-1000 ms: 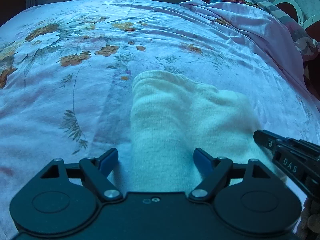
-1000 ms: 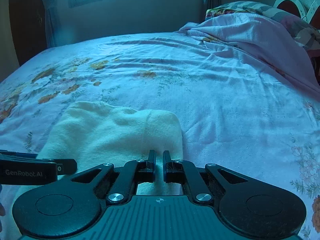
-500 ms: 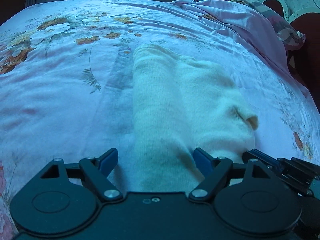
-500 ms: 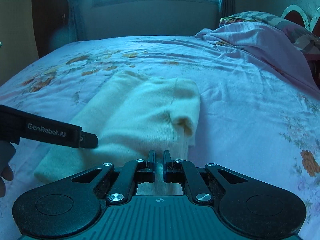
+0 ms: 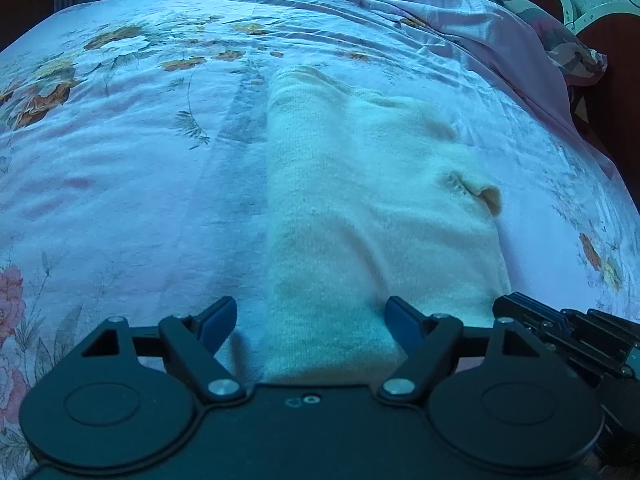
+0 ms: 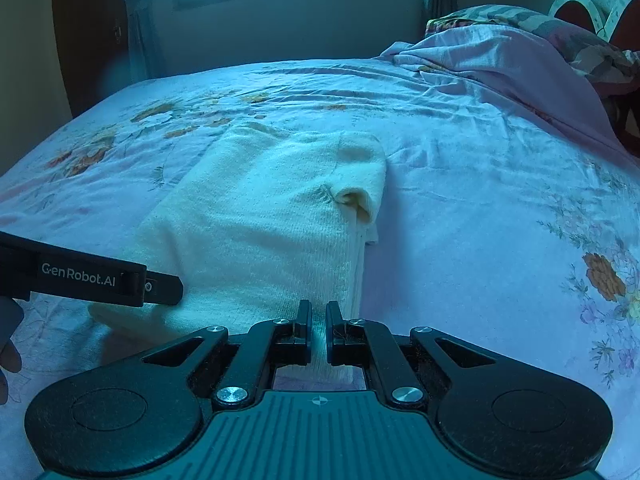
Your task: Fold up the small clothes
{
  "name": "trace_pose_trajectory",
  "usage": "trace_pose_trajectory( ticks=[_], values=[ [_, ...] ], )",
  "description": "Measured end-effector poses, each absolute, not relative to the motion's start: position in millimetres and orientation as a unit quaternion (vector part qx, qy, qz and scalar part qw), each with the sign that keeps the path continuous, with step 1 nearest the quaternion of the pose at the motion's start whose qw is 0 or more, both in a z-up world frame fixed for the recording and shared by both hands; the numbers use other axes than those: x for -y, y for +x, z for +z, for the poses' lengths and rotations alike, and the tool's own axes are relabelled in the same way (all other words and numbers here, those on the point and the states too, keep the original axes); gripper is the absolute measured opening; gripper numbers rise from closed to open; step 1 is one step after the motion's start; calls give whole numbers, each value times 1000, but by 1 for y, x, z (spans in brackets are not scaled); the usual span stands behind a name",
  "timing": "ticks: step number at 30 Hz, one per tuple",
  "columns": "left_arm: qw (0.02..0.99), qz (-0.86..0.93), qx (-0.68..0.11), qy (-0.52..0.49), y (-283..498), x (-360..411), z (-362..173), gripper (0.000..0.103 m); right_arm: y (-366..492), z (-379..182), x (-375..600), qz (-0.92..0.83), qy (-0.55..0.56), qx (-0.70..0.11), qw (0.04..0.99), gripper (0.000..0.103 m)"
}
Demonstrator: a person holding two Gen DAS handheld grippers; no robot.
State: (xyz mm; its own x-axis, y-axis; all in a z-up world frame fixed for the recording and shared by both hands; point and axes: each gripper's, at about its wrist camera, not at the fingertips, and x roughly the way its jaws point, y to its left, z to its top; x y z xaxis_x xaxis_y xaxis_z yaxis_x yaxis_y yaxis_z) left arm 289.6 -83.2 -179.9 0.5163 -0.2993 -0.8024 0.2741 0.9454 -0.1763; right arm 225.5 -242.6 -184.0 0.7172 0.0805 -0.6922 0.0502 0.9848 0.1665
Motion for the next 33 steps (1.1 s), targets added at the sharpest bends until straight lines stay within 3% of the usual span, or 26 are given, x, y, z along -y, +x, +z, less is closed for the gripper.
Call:
trace_pose_trajectory(
  ticks=[7,9,10,11,12,13,22,24,26,28,31,33],
  values=[
    [876,-166,-452,-36,302,74,-167,82,236,-177,266,3,141,-373,917,4],
    [874,-165,-454,-46,313,70,-167,83,243,-179,275,0,160,-374,913,9],
    [873,-164,-456,-53,318,68,-168,83,247,-180,280,-3,170,-374,912,30],
    [872,-162,-458,-63,325,65,-169,83,251,-181,284,-7,178,-373,911,66],
    [870,-161,-460,-73,331,62,-170,83,254,-182,289,-14,189,-367,911,75],
    [868,-161,-462,-80,337,61,-172,84,257,-181,293,-13,197,-357,913,77],
    [844,-203,-484,-115,376,69,-199,86,320,-204,320,26,299,-373,878,76],
    [840,-210,-486,-120,381,72,-203,85,333,-212,321,26,308,-377,873,69],
    [837,-217,-487,-121,385,75,-206,81,342,-218,322,30,316,-377,870,52],
    [835,-223,-487,-127,387,78,-209,66,351,-221,321,38,326,-381,865,38],
    [830,-222,-489,-148,387,81,-209,48,357,-223,316,44,321,-385,864,30],
    [834,-221,-483,-149,386,81,-206,42,354,-219,316,44,321,-380,866,27]
  ],
)
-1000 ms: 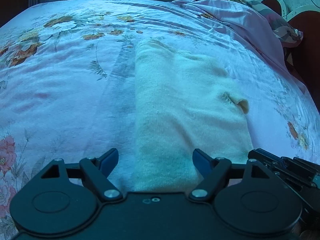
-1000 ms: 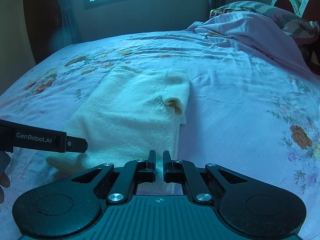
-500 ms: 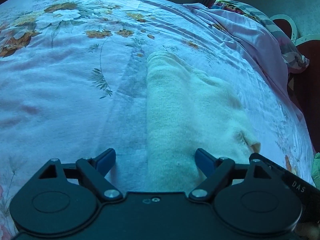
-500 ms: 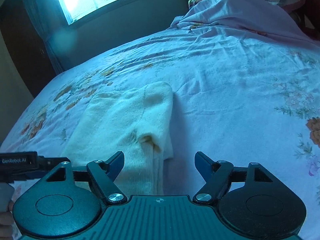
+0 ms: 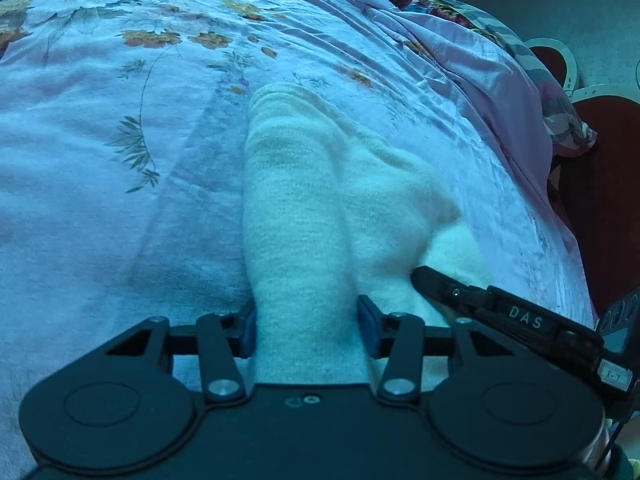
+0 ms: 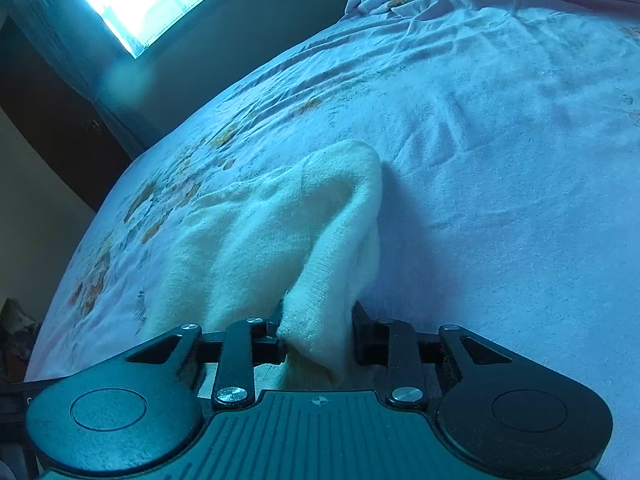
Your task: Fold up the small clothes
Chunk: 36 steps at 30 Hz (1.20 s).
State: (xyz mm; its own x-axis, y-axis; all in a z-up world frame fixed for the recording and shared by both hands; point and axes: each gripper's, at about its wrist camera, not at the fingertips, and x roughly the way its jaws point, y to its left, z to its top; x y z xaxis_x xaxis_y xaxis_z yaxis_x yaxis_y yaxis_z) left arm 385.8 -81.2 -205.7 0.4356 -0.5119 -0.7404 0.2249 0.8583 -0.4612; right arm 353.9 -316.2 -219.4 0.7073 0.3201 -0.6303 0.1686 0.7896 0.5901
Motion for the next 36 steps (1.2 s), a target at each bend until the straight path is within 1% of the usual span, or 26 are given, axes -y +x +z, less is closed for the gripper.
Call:
trace_pose_trajectory(
  ticks=[1,4,10,17,20,23,28,29,30,32,33,35,36],
  values=[
    [836,-223,-479,-147,384,80,-202,38,351,-214,314,44,312,-373,873,26],
    [844,-233,-463,-136,377,78,-188,34,343,-196,304,52,289,-347,891,26],
    [858,-234,-435,-143,351,49,-157,33,323,-151,272,92,262,-311,909,26],
    [876,-218,-405,-143,298,-14,-118,33,287,-116,225,145,266,-292,907,26],
    [883,-203,-402,-134,272,-39,-117,33,270,-115,198,167,268,-294,902,26],
    [883,-189,-408,-137,254,-62,-126,33,256,-125,173,181,268,-304,896,26],
    [875,-167,-435,-131,232,-85,-162,34,240,-159,145,182,256,-346,884,26],
    [873,-160,-444,-125,230,-86,-173,36,241,-168,142,177,252,-360,881,26],
    [875,-155,-442,-124,228,-88,-179,41,240,-177,140,162,238,-370,883,27],
    [873,-150,-443,-139,227,-91,-183,43,239,-187,141,140,229,-380,885,35],
    [871,-143,-446,-146,227,-92,-181,46,239,-187,142,125,221,-380,889,42],
    [875,-128,-445,-143,226,-91,-173,47,236,-177,143,102,200,-368,902,43],
    [880,-121,-440,-134,224,-90,-167,45,234,-169,143,90,187,-359,910,43]
  ],
)
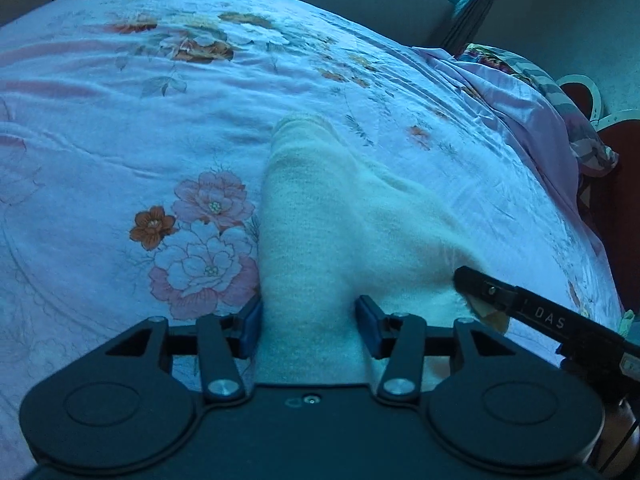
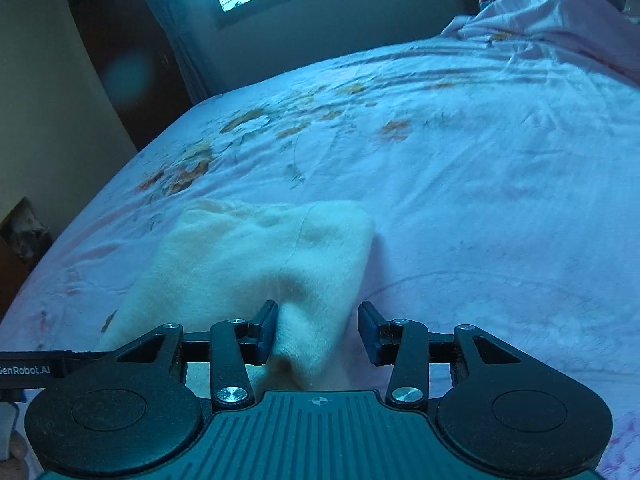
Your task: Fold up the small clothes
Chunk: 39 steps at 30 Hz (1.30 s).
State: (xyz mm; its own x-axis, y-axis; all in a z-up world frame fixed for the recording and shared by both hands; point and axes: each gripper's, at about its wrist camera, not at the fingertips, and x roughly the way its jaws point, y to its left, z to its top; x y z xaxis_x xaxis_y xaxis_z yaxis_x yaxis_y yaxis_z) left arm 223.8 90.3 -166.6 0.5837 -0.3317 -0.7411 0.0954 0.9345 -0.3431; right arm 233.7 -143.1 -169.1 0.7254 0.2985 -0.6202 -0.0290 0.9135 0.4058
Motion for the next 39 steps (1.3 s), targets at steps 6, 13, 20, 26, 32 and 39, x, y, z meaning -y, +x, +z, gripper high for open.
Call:
trace_pose_trajectory(
  ticks=[6,13,20,26,32,39],
  values=[
    [904,-125,-399,-89,198,-78,-130,45,205,-125,130,99,138,-297,940,35],
    [894,-123,-428,-47,194,-54,-156,50,205,-169,99,105,69,-379,917,27],
    [895,-105,-430,-58,187,-58,-140,57,184,-142,115,118,122,-351,921,28],
    [909,-85,-407,-26,157,-50,-113,77,142,-106,120,136,124,-327,927,29],
    [935,-63,-349,0,110,-43,-77,101,84,-85,136,136,137,-294,936,65],
    [931,-40,-359,42,70,-26,-65,101,24,-76,156,119,151,-279,941,79]
  ],
)
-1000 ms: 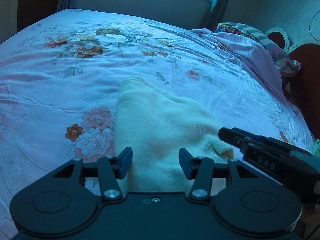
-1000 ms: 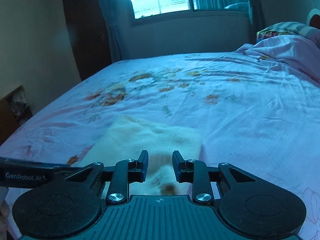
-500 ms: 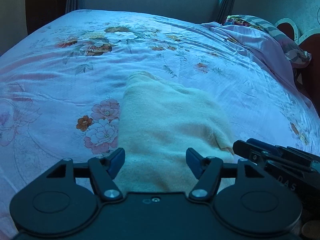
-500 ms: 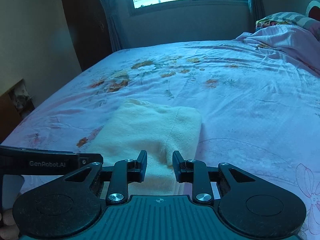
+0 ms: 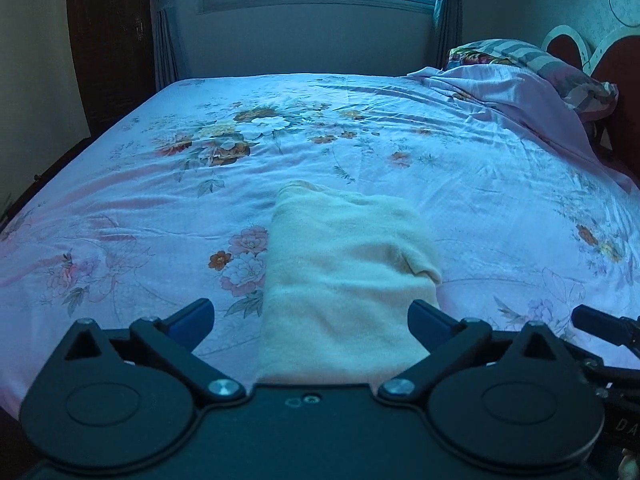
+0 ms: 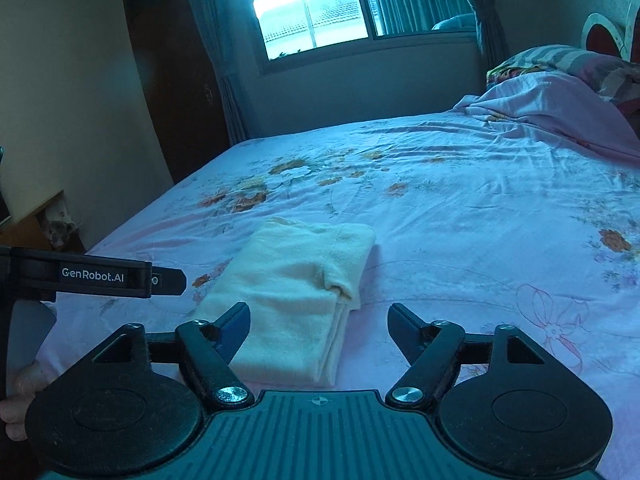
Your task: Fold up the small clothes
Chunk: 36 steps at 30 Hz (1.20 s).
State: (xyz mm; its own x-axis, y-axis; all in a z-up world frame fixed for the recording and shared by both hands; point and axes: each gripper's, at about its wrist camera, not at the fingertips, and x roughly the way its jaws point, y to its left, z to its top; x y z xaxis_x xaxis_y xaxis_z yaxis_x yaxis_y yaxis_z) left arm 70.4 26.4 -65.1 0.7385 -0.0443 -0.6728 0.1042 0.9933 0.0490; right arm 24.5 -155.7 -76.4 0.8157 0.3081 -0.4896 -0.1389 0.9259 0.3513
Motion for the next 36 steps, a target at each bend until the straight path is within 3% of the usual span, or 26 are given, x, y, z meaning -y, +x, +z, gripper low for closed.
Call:
trace_pose_trajectory(
  ticks=[5,11,17,28,36],
  values=[
    [937,-36,-336,83,32,-16,-52,101,-12,-68,169,119,172,-262,942,81],
    [946,-56,-319,29,-7,-14,-30,101,-41,-54,176,131,178,-235,947,86],
    [959,-18,-279,39,-29,-4,-24,101,-48,-39,179,134,169,-213,953,87],
    [954,-19,-300,5,-28,-14,-28,101,-49,-30,182,111,147,-213,960,88],
    [948,-16,-318,9,-20,-14,-34,101,-54,-18,185,94,136,-205,965,94]
  ],
)
